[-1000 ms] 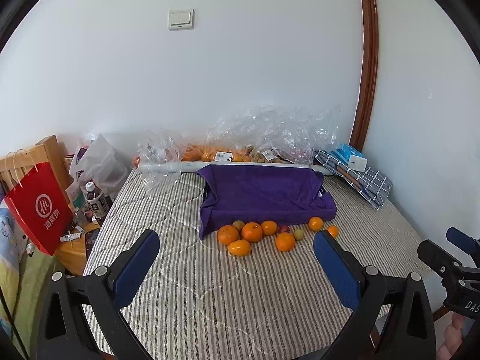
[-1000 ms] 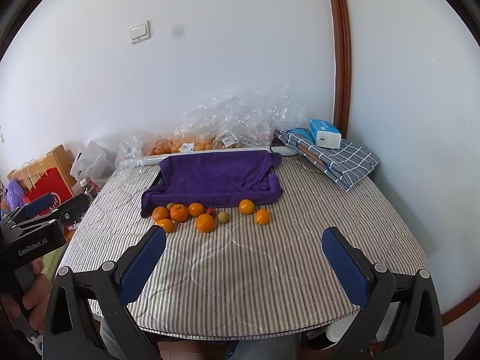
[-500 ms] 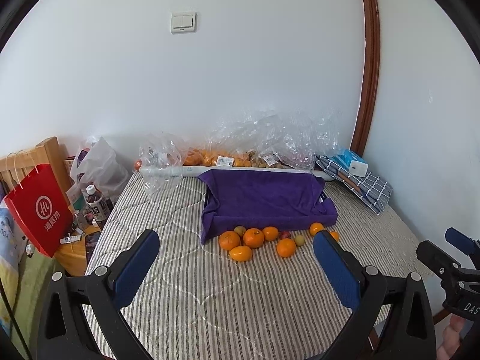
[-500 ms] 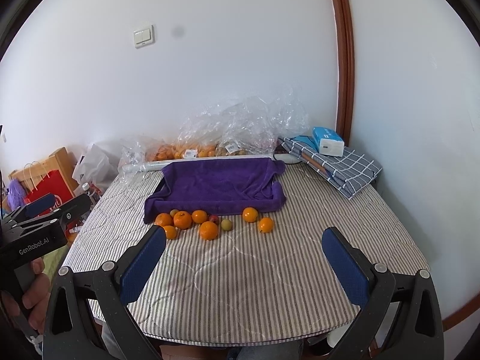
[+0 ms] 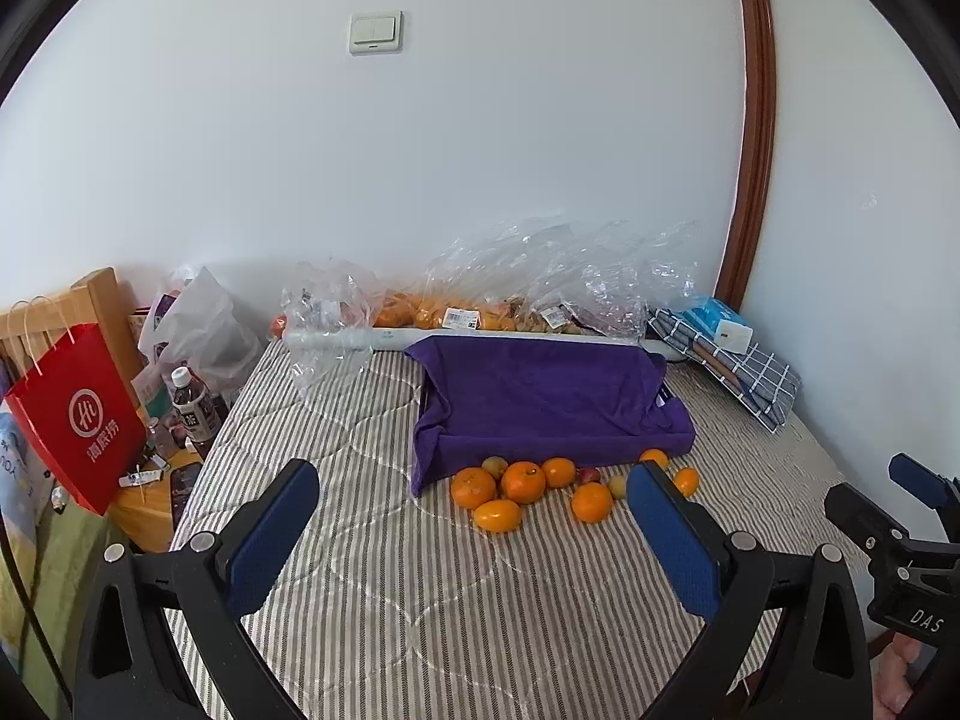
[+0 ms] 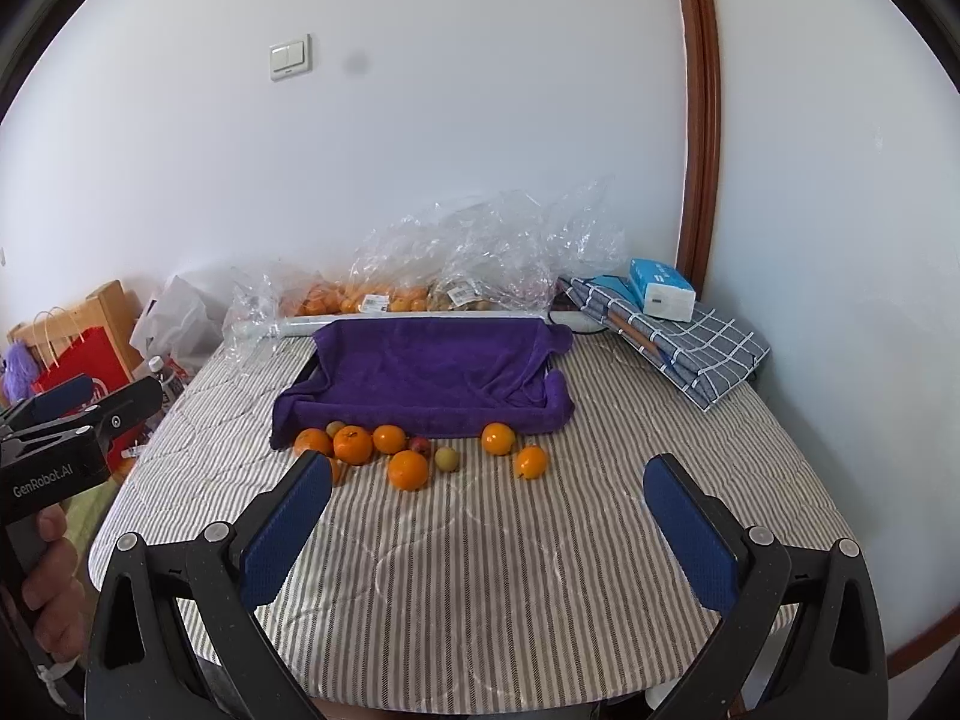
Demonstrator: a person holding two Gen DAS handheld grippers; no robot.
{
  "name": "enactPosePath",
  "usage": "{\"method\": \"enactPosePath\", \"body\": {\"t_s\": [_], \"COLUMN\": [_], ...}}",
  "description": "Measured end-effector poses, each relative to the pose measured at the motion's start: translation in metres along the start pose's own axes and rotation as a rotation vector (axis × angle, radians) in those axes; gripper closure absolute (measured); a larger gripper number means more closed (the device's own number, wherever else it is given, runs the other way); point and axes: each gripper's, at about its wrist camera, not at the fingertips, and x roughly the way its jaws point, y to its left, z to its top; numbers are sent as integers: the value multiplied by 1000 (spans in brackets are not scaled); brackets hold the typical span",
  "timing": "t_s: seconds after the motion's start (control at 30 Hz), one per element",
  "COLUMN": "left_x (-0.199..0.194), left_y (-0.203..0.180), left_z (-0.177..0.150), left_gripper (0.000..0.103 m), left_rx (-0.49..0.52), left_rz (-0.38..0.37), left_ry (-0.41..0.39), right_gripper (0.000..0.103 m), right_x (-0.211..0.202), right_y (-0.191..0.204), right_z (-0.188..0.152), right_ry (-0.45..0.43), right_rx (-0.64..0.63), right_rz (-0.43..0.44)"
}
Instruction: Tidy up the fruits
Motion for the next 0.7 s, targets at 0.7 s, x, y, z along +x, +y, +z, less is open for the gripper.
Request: {"method": "enactPosePath", "body": {"t_s": [0.7], "left_x": [93], "left_y": [21], "left_z": [-10], "left_gripper": [6], "left_rx": [-19], "left_rz": [27], "left_ry": [107], "right_gripper": [11], "right_x": [107], "right_y": [-29], "right_z": [-10], "right_ry": [160], "right_rx": [33], "right_rz": [13]}}
